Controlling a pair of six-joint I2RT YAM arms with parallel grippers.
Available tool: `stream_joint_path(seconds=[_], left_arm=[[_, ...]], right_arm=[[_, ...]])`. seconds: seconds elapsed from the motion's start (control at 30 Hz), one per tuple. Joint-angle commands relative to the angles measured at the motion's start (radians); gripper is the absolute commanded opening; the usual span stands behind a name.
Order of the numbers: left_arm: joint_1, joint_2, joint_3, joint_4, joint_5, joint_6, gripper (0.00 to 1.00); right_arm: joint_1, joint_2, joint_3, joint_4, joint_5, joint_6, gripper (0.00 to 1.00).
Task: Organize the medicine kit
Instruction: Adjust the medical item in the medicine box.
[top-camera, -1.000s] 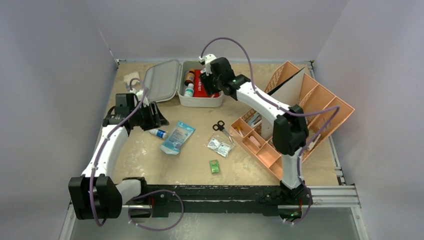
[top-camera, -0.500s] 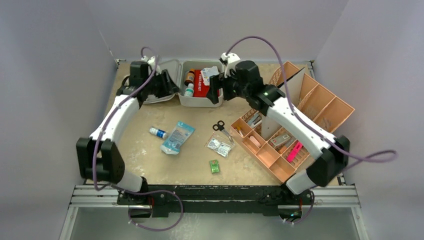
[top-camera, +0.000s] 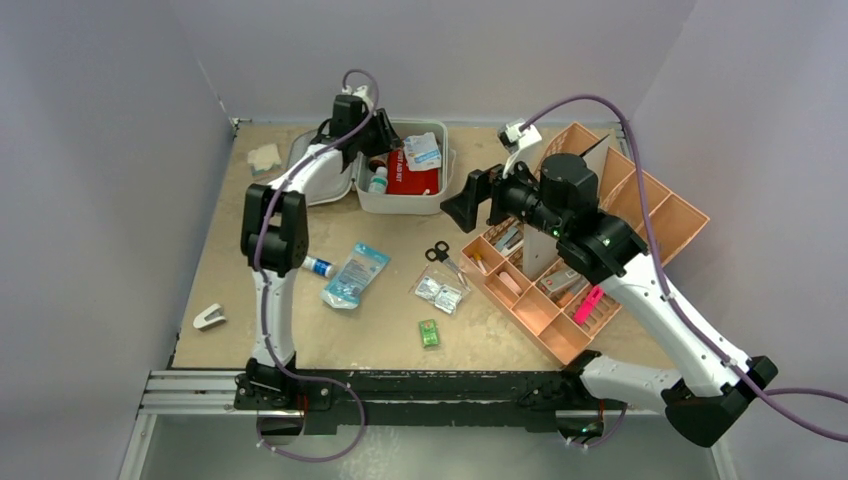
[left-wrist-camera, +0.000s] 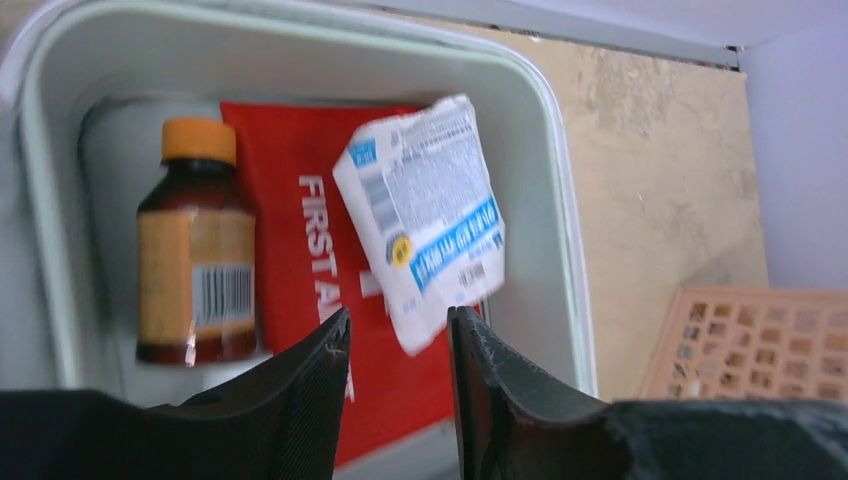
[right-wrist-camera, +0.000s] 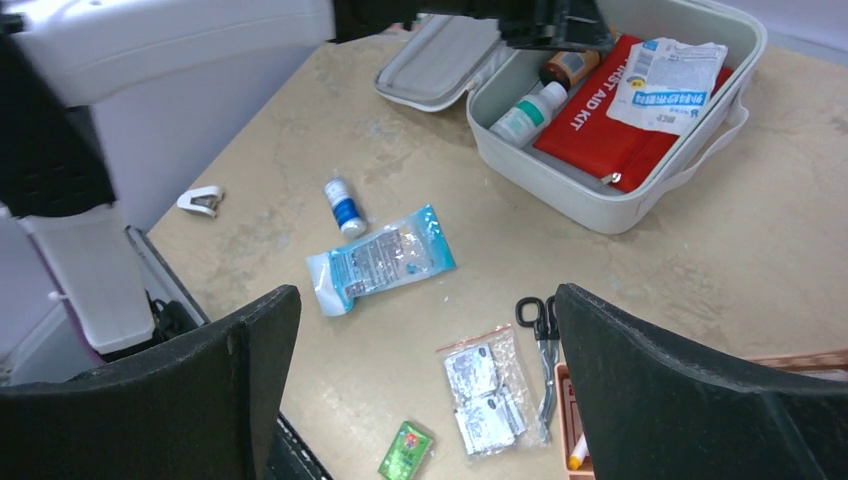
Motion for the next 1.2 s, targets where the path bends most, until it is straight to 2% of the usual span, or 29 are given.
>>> stream_joint_path(seconds=[0.0,0.23,0.43,0.67,0.83,1.0,1.17], left_arm=[[-0.017,0.147,0.164,0.093,-0.021,0.0,0.4],[-0.024,0.32,0.286,0.204,0.008,0.037,0.41],[-0.036,0.388,0.353,0.296,0.07,0.069,0.28],[-0.047,0.425,0.378,0.343,0.121,0.091,0.23],[-0.05,0.376,0.345,0.314,0.113,0.091,0.34],[-0.05,0.242,0.258,0.22,0.071,0.116,0.41],[-0.047,0.17,0.258,0.079,0.018,0.205,0.46]], right_arm=[[0.004,-0.026,-0.022,0.035,-0.025,0.037,0.99],[0.004,-0.032,-0.027,0.028,-0.029,0.038,0.99],[0.005,-0.049,-0.039,0.041,-0.005,0.025,0.99],[0.004,-0.028,-0.037,0.032,0.006,0.012,0.99],[0.004,-0.015,-0.033,0.024,0.006,0.005,0.99],[0.004,-0.021,-0.027,0.025,-0.001,0.002,0.99],[0.004,-0.05,-0.035,0.028,-0.013,0.007,0.99]])
